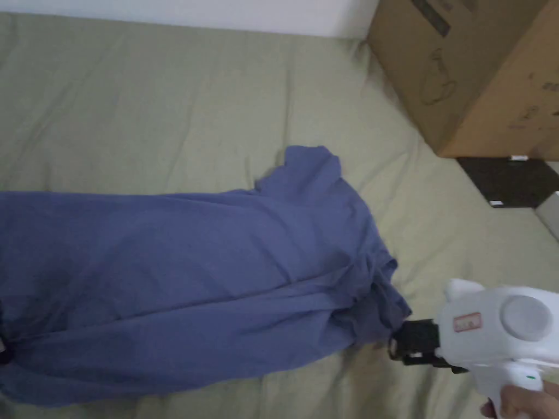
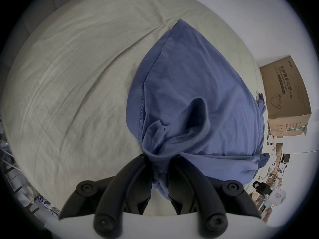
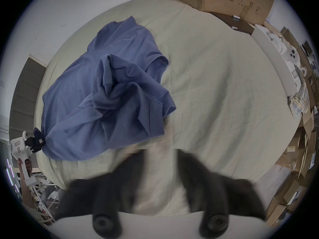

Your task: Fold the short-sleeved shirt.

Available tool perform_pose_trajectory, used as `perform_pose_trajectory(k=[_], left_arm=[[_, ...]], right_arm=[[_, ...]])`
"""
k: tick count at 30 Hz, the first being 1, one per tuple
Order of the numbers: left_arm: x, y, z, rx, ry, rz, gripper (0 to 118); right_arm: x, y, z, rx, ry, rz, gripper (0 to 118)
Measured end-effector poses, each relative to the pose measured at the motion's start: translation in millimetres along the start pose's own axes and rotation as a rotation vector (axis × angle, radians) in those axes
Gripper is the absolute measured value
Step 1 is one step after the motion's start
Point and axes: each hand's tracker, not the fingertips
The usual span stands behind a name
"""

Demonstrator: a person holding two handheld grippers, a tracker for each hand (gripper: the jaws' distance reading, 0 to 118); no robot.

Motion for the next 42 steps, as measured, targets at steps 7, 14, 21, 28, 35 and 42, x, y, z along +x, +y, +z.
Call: perform_pose_trajectory(k=[7, 14, 21, 28, 35, 42], left_arm=[[4.2, 0.6, 2.1, -0.014, 0.008, -0.006, 16], [7.7, 0.5, 0.8, -0.017, 0.026, -0.030, 16], [5.3, 1.6, 2.5, -0.015, 0.023, -0.020, 16], [7.0, -2.7, 8.4, -0.008, 0.025, -0.013, 16], [-7.4, -18.0, 57.3, 0.004, -0.044, 0.011, 16], [-35.0, -66.9, 94.2, -0.010, -0.059, 0.010, 16]], right_arm=[[-9.2, 24.9, -22.3, 0.012, 0.004, 0.051, 117], [-27.3, 52.1, -50.2, 0.064, 0.015, 0.120, 116], [-32.1, 45.2, -61.8, 0.036, -0.008, 0.122, 92], [-29.7, 35.4, -32.9, 0.078, 0.075, 0.061, 15], [-33.2, 7.8, 27.6, 0.149, 0.118, 0.077, 15], [-24.7, -49.4, 76.6, 0.163, 0.146, 0.071, 15]])
